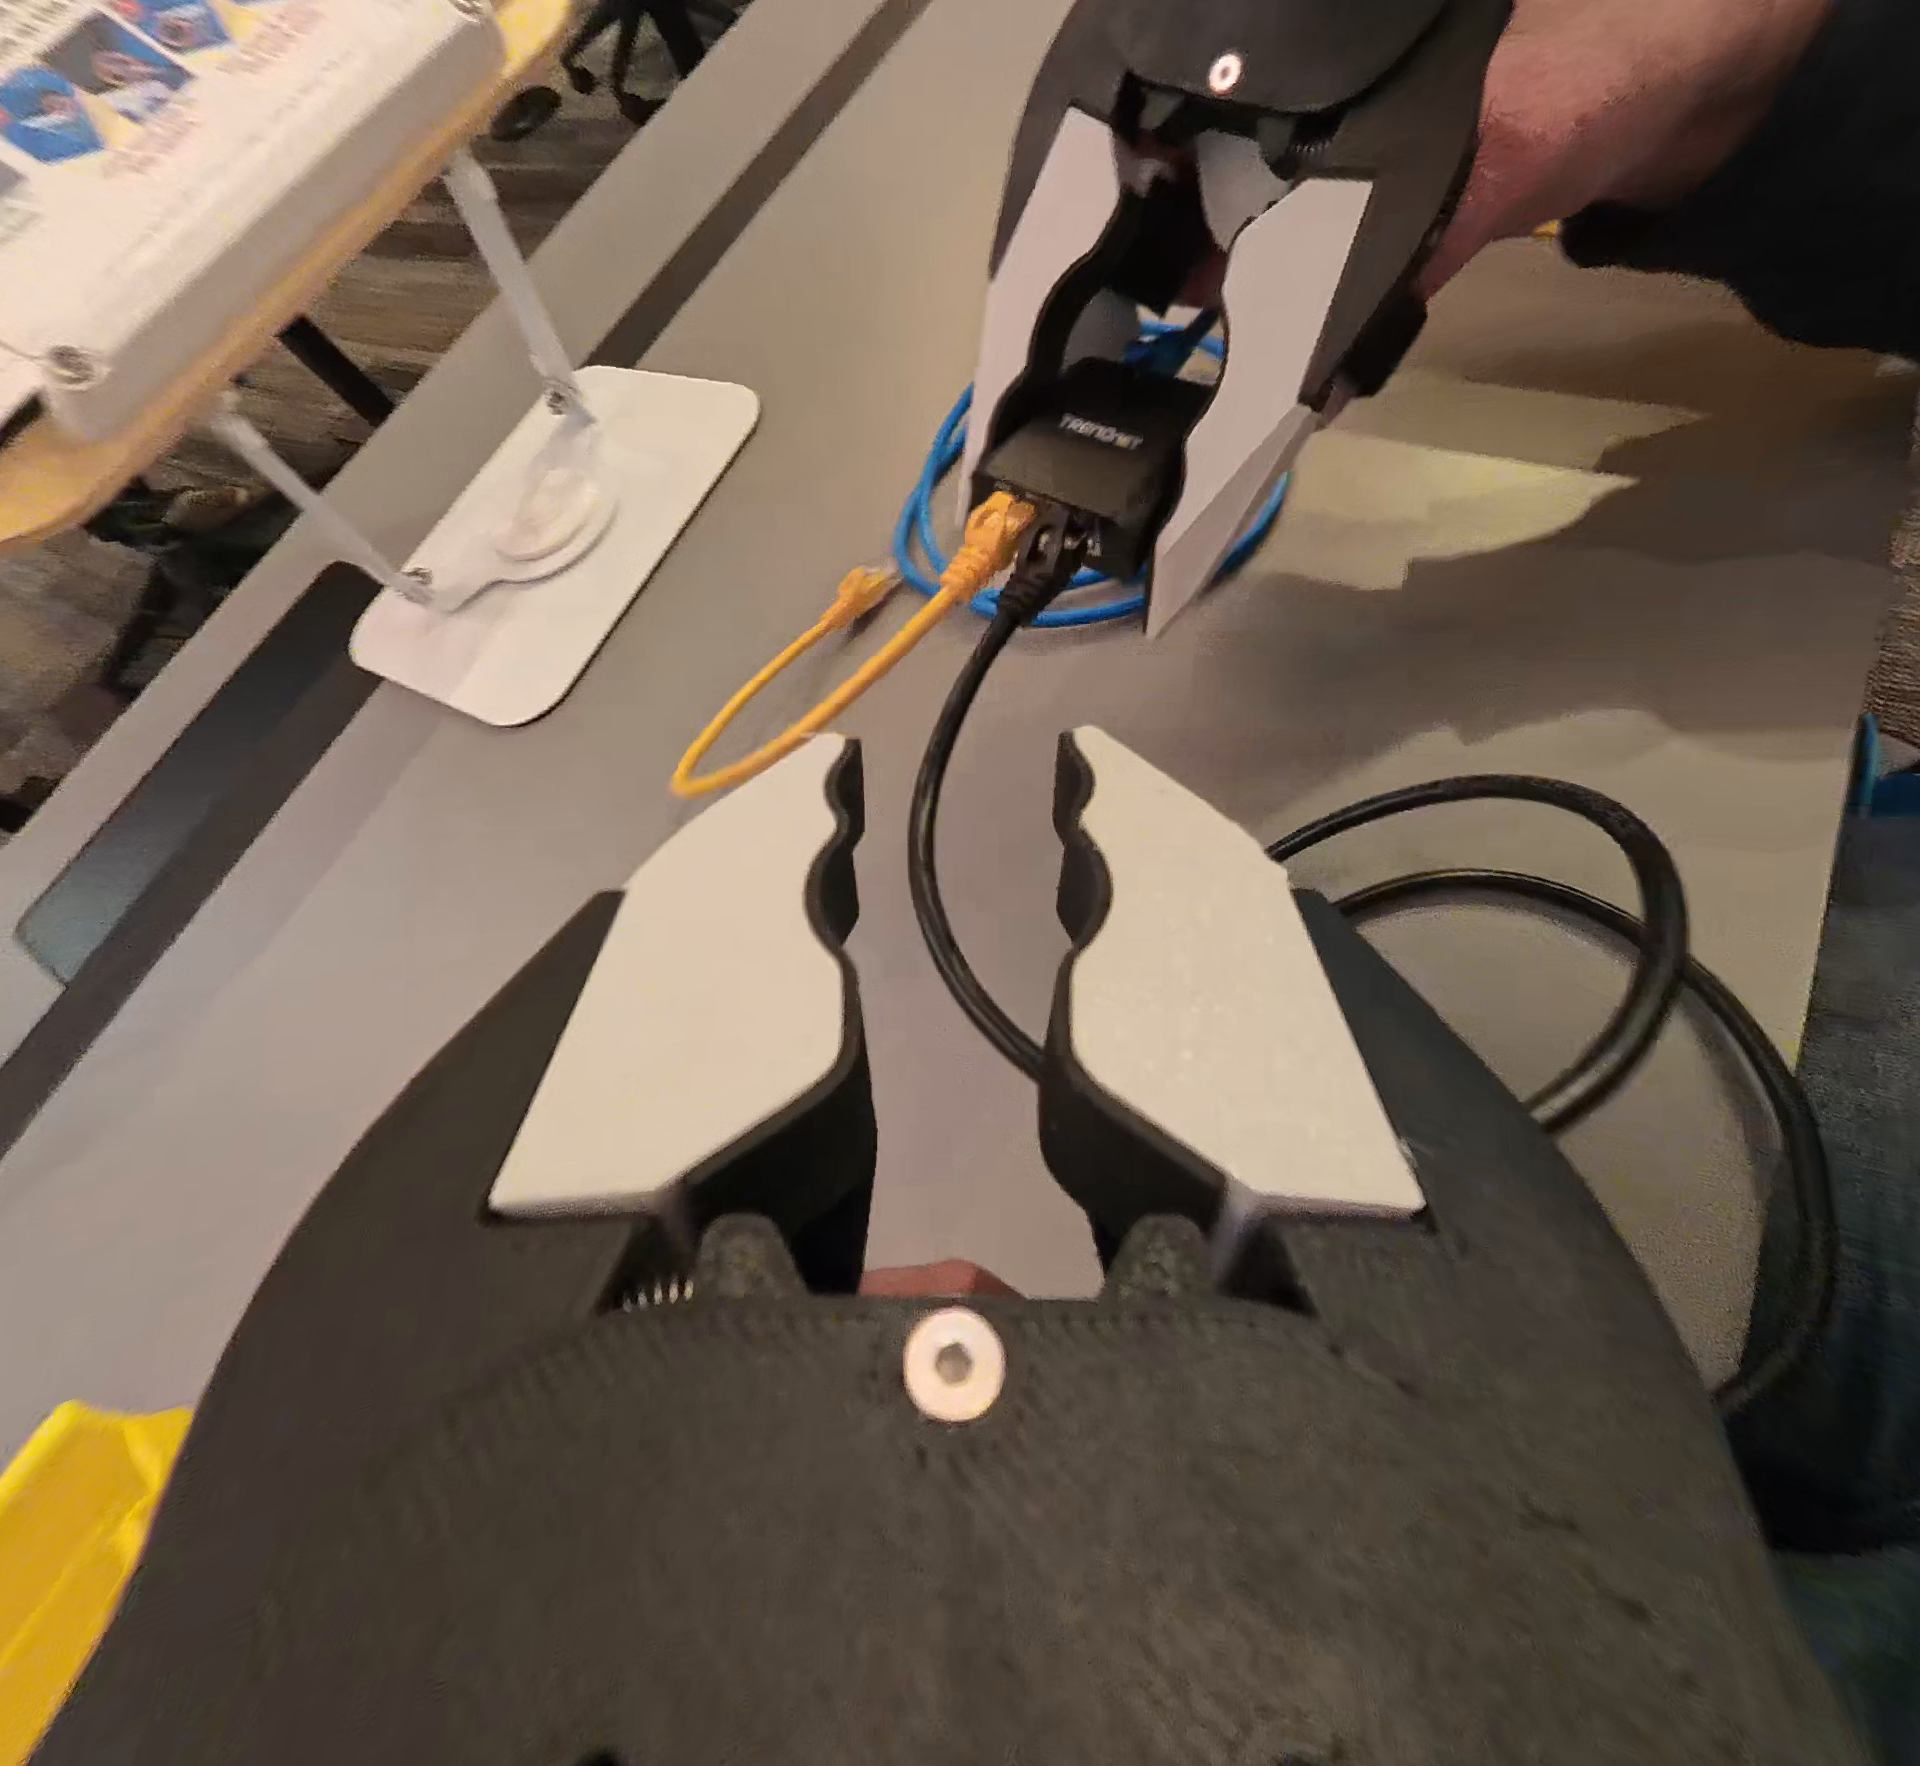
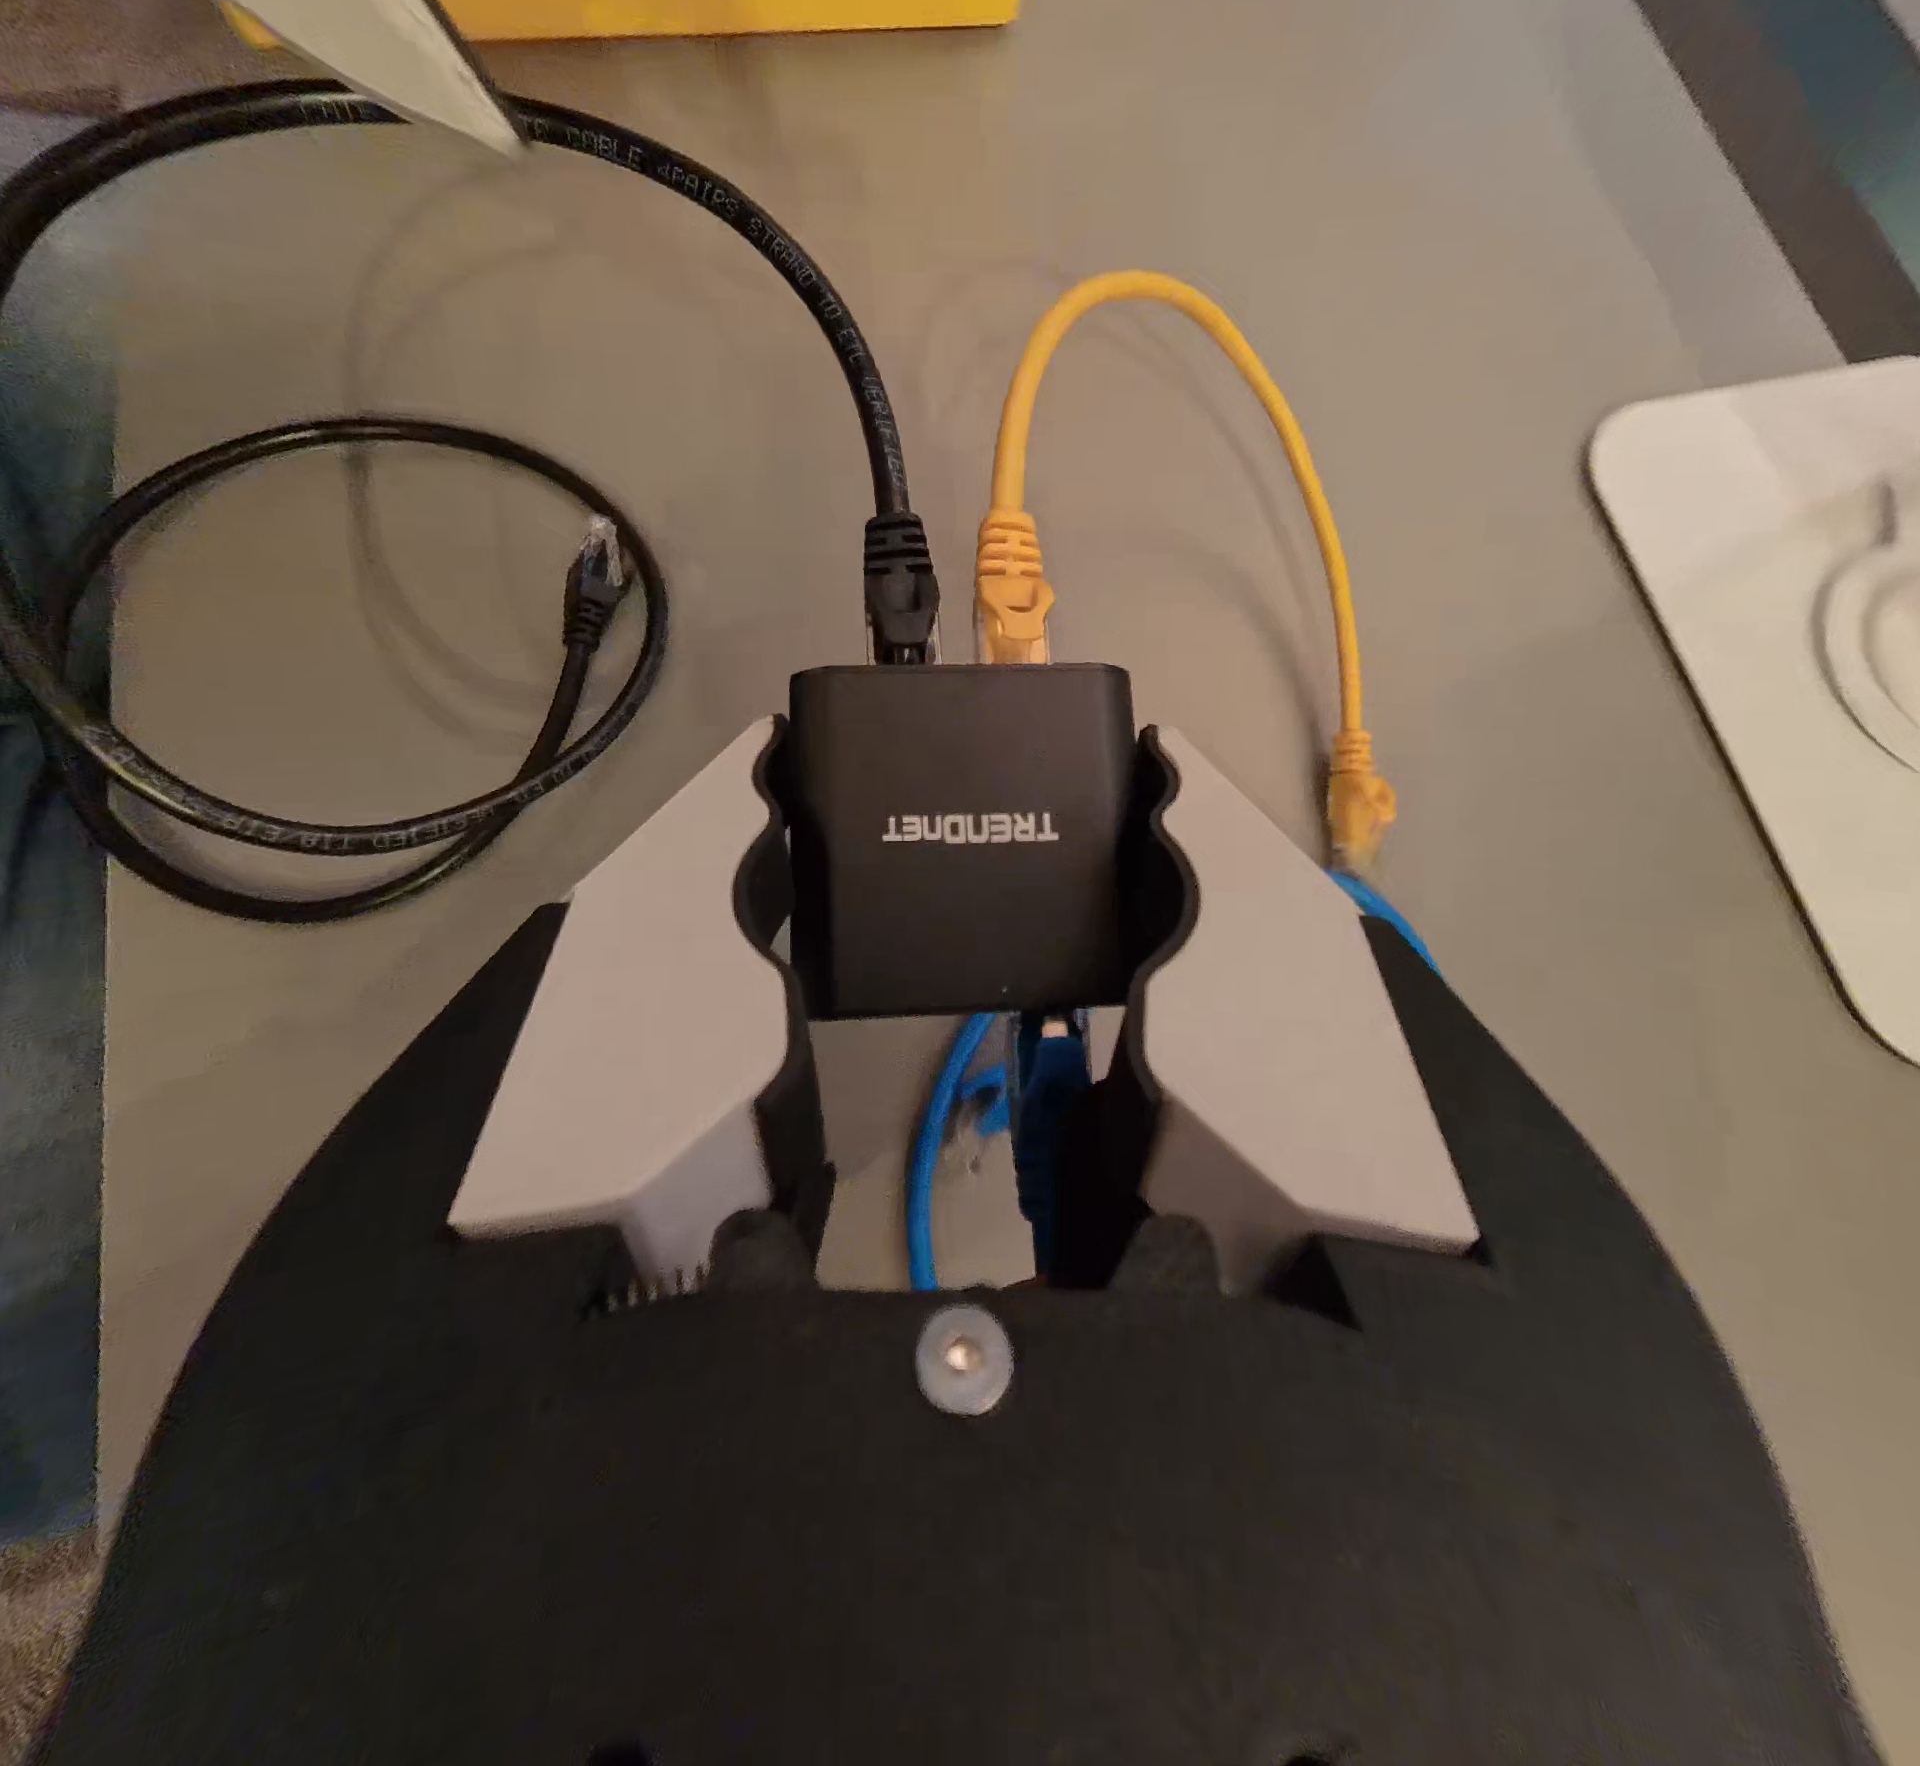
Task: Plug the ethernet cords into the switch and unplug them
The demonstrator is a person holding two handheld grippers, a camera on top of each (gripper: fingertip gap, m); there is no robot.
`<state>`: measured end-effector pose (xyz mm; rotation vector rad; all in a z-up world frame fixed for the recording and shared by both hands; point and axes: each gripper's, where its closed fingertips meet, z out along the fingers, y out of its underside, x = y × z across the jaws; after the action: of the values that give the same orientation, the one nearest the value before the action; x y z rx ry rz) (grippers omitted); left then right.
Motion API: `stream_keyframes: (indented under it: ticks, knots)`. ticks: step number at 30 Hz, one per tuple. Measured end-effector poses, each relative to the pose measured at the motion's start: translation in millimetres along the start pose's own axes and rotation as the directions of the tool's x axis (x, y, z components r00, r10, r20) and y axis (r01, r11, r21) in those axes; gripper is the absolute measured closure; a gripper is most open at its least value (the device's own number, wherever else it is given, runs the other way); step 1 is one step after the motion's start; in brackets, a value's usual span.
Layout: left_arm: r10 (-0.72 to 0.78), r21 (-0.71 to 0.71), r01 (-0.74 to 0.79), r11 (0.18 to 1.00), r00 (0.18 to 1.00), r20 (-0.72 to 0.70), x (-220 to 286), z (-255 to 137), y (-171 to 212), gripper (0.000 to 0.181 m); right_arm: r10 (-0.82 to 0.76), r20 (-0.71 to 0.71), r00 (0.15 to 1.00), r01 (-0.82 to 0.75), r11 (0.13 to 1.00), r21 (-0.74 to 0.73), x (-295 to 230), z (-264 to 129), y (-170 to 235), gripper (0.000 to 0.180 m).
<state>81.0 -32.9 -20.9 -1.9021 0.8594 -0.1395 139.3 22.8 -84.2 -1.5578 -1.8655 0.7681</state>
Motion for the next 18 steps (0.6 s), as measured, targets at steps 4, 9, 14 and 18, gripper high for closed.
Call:
stream_keyframes:
  ticks: [4, 9, 14, 18]
  knots:
    - [-0.054, 0.088, 0.047, 0.995, 0.995, 0.081, -17, -19, -8, 0.151, 0.077, -0.088, 0.993, -0.076, 0.997, 0.023, 15, -16, -11, 0.116]
    - [-0.101, 0.210, 0.080, 0.974, 0.991, 0.091, -25, -37, -19, 0.155, 0.149, -0.187, 0.971, -0.137, 0.988, 0.078, 45, -59, -37, 0.117]
    - [-0.149, 0.261, 0.133, 0.956, 0.988, 0.045, -28, -39, -9, 0.155, 0.232, -0.230, 0.945, -0.188, 0.962, 0.197, 72, -129, -68, 0.117]
    - [-0.197, 0.295, 0.194, 0.936, 0.980, -0.021, -26, -31, -4, 0.156, 0.334, -0.302, 0.893, -0.236, 0.918, 0.318, 100, -202, -87, 0.118]
